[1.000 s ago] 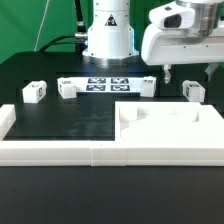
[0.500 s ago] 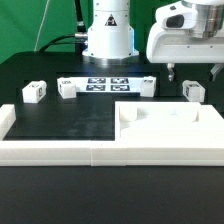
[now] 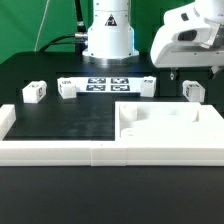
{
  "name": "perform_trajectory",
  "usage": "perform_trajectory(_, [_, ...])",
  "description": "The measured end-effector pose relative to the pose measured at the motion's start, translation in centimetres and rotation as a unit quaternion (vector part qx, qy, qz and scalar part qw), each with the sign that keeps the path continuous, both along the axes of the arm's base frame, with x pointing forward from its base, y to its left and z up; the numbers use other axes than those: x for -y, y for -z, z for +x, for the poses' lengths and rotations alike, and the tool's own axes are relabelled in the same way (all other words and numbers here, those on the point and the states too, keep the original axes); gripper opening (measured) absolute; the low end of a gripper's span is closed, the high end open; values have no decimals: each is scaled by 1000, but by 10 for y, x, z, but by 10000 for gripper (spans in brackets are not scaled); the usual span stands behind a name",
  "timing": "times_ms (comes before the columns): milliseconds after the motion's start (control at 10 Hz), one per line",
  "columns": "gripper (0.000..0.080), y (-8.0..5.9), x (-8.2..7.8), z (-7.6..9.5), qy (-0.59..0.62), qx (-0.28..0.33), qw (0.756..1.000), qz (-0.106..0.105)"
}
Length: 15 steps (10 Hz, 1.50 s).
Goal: Assemble one leg
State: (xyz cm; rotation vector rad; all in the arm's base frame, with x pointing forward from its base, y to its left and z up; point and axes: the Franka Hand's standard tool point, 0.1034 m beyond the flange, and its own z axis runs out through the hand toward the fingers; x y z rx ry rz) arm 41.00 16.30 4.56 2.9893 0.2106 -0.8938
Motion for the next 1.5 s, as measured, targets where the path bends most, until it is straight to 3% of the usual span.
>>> perform_trajectory(200, [649,4,-1,-2,4,-90,996,-4])
perform_trajectory(500, [649,14,-4,-13,4,-194,981,-31])
perform_trajectory(1200, [649,35,-6,-18,5,-191,981,-29])
perform_trajectory(1500, [649,38,-7,-20,5,-188,982,-29])
